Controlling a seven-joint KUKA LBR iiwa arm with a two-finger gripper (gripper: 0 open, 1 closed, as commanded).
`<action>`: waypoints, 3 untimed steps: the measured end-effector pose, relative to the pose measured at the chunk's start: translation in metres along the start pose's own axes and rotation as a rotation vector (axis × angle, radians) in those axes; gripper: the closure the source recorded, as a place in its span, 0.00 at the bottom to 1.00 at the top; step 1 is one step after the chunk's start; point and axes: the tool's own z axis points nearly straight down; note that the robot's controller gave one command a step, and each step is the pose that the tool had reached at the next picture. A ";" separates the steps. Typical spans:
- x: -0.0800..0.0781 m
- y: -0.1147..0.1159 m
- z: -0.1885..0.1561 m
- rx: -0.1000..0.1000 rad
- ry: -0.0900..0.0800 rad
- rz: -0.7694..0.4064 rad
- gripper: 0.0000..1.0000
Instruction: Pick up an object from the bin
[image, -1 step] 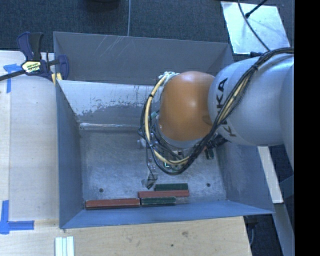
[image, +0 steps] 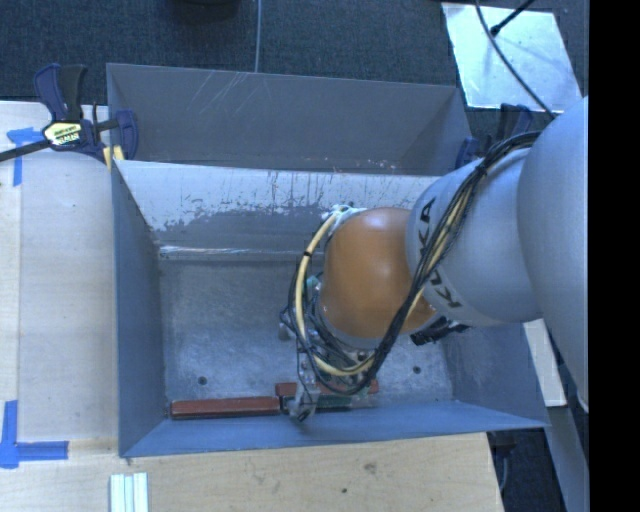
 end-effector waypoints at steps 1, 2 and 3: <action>-0.047 -0.078 0.014 0.000 -0.013 0.161 0.00; -0.004 -0.132 -0.017 0.002 -0.008 0.170 0.00; -0.013 -0.074 0.031 -0.002 -0.006 -0.051 0.00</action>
Offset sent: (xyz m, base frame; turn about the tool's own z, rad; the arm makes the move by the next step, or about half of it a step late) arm 0.0454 -0.0740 -0.0137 0.1545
